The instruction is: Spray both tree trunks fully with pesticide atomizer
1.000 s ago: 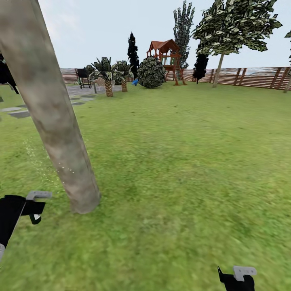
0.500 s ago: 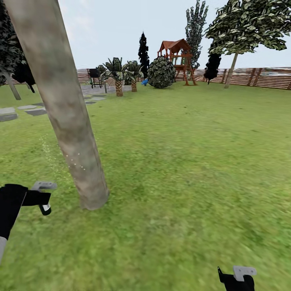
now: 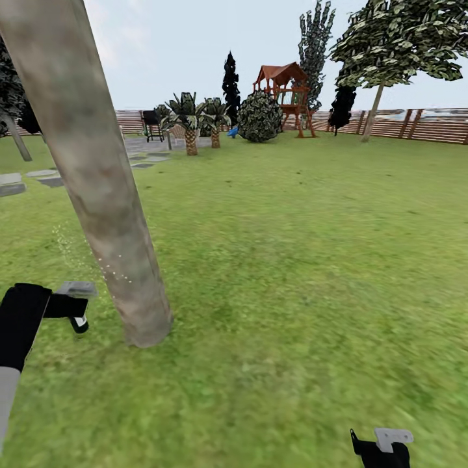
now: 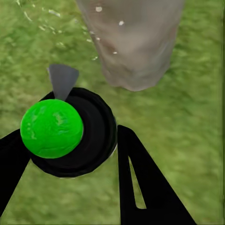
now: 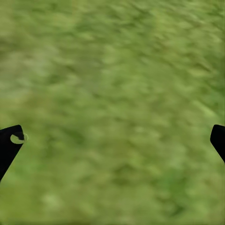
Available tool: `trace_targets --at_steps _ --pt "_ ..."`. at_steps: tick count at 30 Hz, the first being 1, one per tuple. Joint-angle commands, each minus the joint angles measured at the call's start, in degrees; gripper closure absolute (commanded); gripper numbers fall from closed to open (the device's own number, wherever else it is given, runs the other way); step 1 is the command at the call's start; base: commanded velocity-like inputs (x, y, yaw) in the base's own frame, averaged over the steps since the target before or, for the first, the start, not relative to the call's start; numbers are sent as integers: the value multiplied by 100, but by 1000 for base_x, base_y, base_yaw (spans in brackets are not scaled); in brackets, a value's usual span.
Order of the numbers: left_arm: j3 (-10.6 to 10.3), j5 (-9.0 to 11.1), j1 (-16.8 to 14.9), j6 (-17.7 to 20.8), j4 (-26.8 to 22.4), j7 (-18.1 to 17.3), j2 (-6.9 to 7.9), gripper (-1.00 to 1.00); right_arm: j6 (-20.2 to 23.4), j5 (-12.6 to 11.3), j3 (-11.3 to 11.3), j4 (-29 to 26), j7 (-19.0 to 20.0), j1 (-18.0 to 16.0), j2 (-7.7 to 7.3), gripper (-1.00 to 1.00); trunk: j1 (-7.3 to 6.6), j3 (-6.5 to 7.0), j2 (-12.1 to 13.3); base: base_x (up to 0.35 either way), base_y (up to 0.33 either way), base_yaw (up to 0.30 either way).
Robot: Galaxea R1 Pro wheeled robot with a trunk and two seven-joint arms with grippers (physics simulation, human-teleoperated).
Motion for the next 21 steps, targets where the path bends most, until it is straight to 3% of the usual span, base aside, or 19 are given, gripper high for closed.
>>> trace_targets --at_steps 1,9,17,21 --pt "17 -62 -93 63 -17 -66 11 100 -25 27 -48 3 33 -5 2 -100 -1 -6 -2 1 0 0" --pt "38 -56 -713 167 -55 -90 61 100 -25 27 -42 4 33 -4 2 -100 -1 -6 -2 0 0 0" --pt "23 -75 -665 157 -77 -91 96 100 -25 27 -40 5 33 -4 2 -100 -1 -6 -2 0 0 0" --pt "30 -88 -662 147 -82 -91 90 100 -25 27 -40 5 33 -4 3 -100 -1 -6 -2 4 -238 0"
